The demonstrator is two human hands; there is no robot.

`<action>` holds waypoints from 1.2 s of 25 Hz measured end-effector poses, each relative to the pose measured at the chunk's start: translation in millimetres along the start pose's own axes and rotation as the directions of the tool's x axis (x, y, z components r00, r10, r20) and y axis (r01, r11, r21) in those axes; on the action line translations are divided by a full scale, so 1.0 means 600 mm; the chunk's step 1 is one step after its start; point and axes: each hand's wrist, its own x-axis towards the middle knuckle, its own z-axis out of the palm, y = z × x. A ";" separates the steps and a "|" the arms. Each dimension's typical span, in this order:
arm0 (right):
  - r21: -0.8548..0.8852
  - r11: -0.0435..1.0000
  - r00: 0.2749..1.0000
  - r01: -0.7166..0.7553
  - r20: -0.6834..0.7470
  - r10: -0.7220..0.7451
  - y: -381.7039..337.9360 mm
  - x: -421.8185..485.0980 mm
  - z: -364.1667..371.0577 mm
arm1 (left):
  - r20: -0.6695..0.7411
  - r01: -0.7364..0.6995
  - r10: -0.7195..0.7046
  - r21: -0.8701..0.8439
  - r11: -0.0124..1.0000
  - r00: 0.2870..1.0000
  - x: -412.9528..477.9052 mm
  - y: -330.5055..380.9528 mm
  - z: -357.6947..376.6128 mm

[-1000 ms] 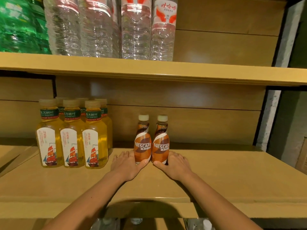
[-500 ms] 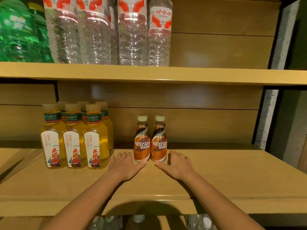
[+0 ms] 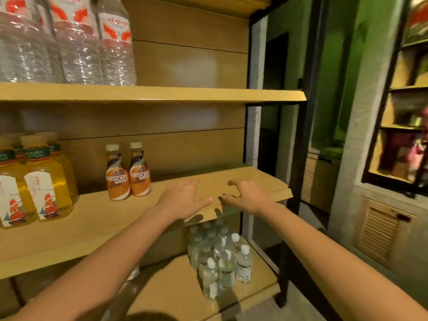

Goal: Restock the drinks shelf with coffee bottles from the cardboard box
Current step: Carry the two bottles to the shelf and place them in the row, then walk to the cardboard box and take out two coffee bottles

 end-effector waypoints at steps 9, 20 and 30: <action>-0.178 0.865 0.883 -0.469 -0.112 0.456 0.322 -0.304 -0.157 | 0.124 -0.369 0.399 -0.208 0.906 0.909 0.054 0.437 0.080; -0.347 0.532 0.618 -0.772 -0.217 0.756 0.775 -0.766 -0.439 | 0.097 -0.700 0.766 -0.347 0.625 0.636 0.055 1.172 0.177; -0.375 0.396 0.500 -0.838 -0.238 0.833 1.162 -0.912 -0.556 | 0.092 -0.829 0.876 -0.290 0.479 0.474 0.180 1.611 0.306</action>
